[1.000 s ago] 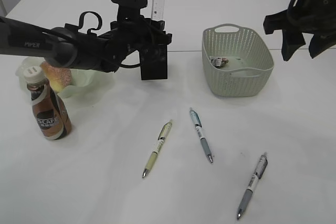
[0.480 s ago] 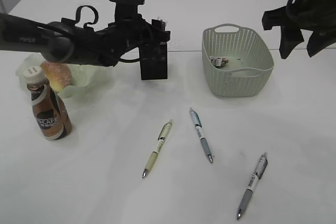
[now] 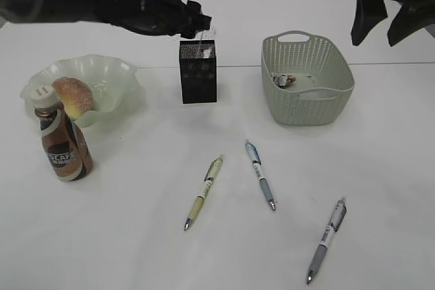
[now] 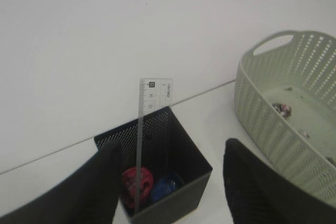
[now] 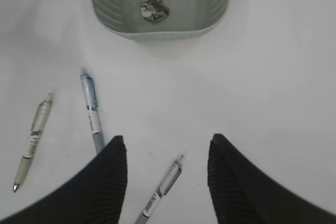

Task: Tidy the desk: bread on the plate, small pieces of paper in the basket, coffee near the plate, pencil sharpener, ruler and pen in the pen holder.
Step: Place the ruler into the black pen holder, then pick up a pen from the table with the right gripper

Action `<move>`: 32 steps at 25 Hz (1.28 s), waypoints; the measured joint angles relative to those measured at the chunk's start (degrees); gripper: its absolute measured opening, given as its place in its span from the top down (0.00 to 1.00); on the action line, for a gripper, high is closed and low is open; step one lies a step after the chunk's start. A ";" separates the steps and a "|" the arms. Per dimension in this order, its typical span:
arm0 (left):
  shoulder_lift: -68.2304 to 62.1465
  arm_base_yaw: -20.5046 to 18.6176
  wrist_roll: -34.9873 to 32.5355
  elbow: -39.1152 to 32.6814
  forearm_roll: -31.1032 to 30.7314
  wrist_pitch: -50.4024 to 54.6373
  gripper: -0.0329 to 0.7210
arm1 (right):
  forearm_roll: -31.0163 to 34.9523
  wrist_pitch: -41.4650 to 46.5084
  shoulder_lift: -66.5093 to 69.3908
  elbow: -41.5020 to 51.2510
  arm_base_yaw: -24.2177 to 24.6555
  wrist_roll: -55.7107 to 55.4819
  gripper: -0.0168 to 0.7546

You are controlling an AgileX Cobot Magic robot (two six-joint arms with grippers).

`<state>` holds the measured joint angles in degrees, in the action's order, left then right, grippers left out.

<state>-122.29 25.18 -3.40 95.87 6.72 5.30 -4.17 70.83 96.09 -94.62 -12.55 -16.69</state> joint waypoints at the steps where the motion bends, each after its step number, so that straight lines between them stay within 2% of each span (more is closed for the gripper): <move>1: 1.64 -0.32 0.00 0.00 -0.73 2.84 0.35 | 0.61 0.12 0.00 -0.54 0.00 0.26 0.50; 7: 11.49 -2.67 0.00 0.00 -5.40 24.50 0.35 | 9.20 0.32 -0.10 -1.39 0.00 2.56 0.50; 11: 17.86 -2.77 0.00 0.00 -10.13 37.94 0.35 | 15.22 0.32 -0.10 -1.39 -0.11 4.27 0.50; 15: 23.17 -2.77 0.79 0.00 -11.66 49.86 0.35 | 16.47 0.32 -0.10 -1.39 -0.55 4.50 0.50; 19: 26.54 -2.77 3.40 0.00 -14.52 62.57 0.35 | 15.59 0.32 -0.61 -1.39 -3.38 4.14 0.50; 24: 31.23 -2.77 6.31 0.00 -17.19 65.74 0.35 | 10.78 0.45 -1.35 -1.39 -7.47 1.61 0.50; 32: 42.22 -2.77 8.79 0.00 -15.96 66.60 0.36 | 9.31 0.45 -1.35 -0.29 -8.07 -0.95 0.50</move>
<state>-80.07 22.41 5.39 95.87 -9.25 71.90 5.14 71.28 94.74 -94.90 -20.62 -17.64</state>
